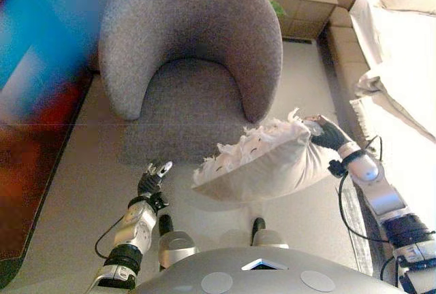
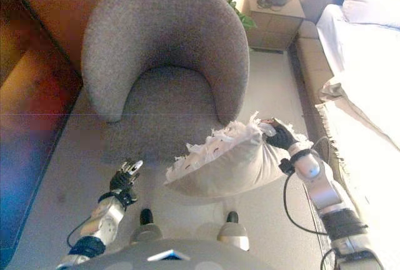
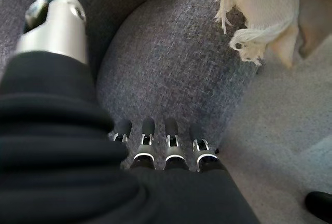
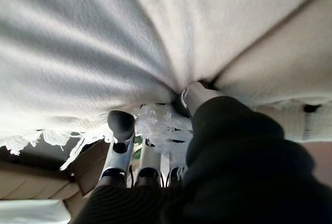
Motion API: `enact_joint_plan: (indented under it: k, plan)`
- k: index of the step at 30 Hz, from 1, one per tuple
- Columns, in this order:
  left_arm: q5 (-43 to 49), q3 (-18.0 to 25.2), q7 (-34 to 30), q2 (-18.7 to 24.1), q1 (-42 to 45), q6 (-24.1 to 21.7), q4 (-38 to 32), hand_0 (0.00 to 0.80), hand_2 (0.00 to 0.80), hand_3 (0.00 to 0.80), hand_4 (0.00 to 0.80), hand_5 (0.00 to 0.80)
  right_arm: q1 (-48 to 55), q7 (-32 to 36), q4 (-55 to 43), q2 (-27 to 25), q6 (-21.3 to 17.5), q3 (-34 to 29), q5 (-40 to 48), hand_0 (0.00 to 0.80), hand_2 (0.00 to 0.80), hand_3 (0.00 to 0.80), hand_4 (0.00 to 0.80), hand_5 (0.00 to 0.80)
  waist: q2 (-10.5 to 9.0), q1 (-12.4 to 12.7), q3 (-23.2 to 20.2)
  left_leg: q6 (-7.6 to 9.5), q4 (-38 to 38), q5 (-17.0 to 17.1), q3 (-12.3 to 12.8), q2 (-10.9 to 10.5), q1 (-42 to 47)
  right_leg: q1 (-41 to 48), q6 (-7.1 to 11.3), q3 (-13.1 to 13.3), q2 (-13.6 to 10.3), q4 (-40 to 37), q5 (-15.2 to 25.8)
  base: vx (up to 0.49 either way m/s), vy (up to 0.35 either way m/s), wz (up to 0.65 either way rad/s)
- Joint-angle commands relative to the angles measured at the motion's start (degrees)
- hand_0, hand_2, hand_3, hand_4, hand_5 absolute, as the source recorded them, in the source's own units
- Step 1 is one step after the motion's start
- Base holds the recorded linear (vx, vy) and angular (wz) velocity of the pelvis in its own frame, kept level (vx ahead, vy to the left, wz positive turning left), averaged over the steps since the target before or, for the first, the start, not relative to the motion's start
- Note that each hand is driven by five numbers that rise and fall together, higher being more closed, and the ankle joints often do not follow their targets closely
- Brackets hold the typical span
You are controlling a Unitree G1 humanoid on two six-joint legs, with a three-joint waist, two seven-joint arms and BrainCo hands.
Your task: Pick up the cushion and take it to the sofa
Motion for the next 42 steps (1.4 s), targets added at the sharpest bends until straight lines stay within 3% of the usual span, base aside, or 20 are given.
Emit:
enact_joint_plan:
  k: [1,11,16,26,30,32,35,37,39,42]
  plan:
    - [2.3,-2.9,-1.0,0.7,-4.1,-1.0,2.5,0.0,0.0,0.0,0.0,0.0,-16.0,2.2,-1.5,-4.6,-1.4,-2.3,8.9,0.8,0.8,0.8,0.8,0.8,0.02,3.1,-3.4,4.13,1.5,-5.7,1.5,-1.1,2.3,-0.9,-1.45,-3.0,1.8,2.2,-1.7,0.013,-0.036,-0.03]
    - [2.8,-0.8,0.8,0.6,-3.4,-0.6,7.3,0.0,0.0,0.0,0.0,0.0,-29.8,5.5,7.2,-9.0,1.7,4.6,10.0,0.8,0.8,0.8,0.8,0.8,-1.33,4.2,-3.9,3.03,6.2,-6.6,-0.3,0.5,2.3,-0.4,-3.33,-1.5,3.6,3.5,-3.0,0.002,-0.076,-0.01]
    - [0.6,0.6,0.4,0.5,-2.9,-0.5,7.6,0.0,0.0,0.0,0.0,0.0,-33.3,6.0,8.4,-9.8,2.8,6.4,10.1,0.8,0.8,0.8,0.8,0.8,-1.08,4.9,-3.3,1.98,9.8,-3.8,-3.2,2.3,0.7,-0.3,-5.22,-0.8,5.7,5.3,-4.8,-0.019,-0.077,-0.01]
    - [-1.2,1.8,1.9,-0.8,-2.8,-1.7,6.6,0.0,0.0,0.0,0.0,0.0,-35.3,7.6,9.8,-12.3,3.1,7.4,9.6,0.8,0.8,0.8,0.8,0.8,-1.03,5.4,-3.3,0.68,9.5,0.3,-6.4,3.4,0.4,0.5,-7.1,-0.7,8.2,4.8,-6.3,-0.007,-0.063,0.11]
    - [-1.3,2.2,1.9,-0.7,-2.8,-0.8,6.3,0.0,0.0,0.0,0.0,0.0,-34.7,7.6,10.0,-12.5,3.9,6.8,9.8,0.8,0.8,0.8,0.8,0.8,-1.05,5.3,-3.1,1.45,12.9,-1.7,-5.6,0.8,-1.5,0.4,-7.52,-1.3,8.2,4.7,-6.5,0.027,-0.033,0.2]
    - [-1.4,2.4,1.7,-0.3,-2.3,-0.4,5.9,0.0,0.0,0.0,0.0,0.0,-34.1,8.0,10.3,-12.5,4.1,6.1,10.1,0.8,0.8,0.8,0.8,0.8,-0.89,5.7,-2.9,3.17,13.0,-5.4,-5.2,-3.3,-2.2,0.2,-7.37,-1.8,7.8,5.4,-6.7,0.087,0.012,0.27]
    - [-0.7,2.2,1.0,0.1,-1.6,-0.6,5.7,0.0,0.0,0.0,0.0,0.0,-32.5,7.5,10.4,-11.5,4.8,4.3,9.5,0.8,0.8,0.8,0.8,0.8,-0.18,6.3,-3.0,4.63,8.2,-7.2,-3.8,-7.3,-1.9,0.1,-6.8,-3.2,7.7,6.4,-7.1,0.142,0.05,0.24]
    - [0.4,2.1,0.2,0.6,-1.4,-0.1,5.2,0.0,0.0,0.0,0.0,0.0,-31.3,6.7,10.6,-11.6,5.4,2.9,9.1,0.8,0.8,0.8,0.8,0.8,0.04,6.8,-3.0,4.68,5.7,-6.1,-2.4,-8.5,-2.7,0.5,-6.4,-4.8,7.8,6.8,-7.5,0.161,0.045,0.21]
    - [1.2,1.8,-1.1,1.3,-1.3,0.1,4.7,0.0,0.0,0.0,0.0,0.0,-31.2,5.6,11.9,-12.0,5.3,2.2,8.9,0.8,0.8,0.8,0.8,0.8,-0.01,8.0,-2.7,4.66,4.9,-4.7,-2.7,-9.2,-5.6,1.2,-6.36,-5.6,8.0,7.1,-8.4,0.147,0.08,0.42]
    - [0.3,2.4,-1.6,1.7,-1.1,0.1,4.2,0.0,0.0,0.0,0.0,0.0,-32.3,5.8,13.9,-11.5,3.8,2.2,8.6,0.8,0.8,0.8,0.8,0.8,0.09,8.4,-2.4,6.53,5.1,-5.5,-3.3,-10.4,-5.2,0.6,-6.18,-5.6,7.4,9.2,-9.3,0.182,0.141,0.31]
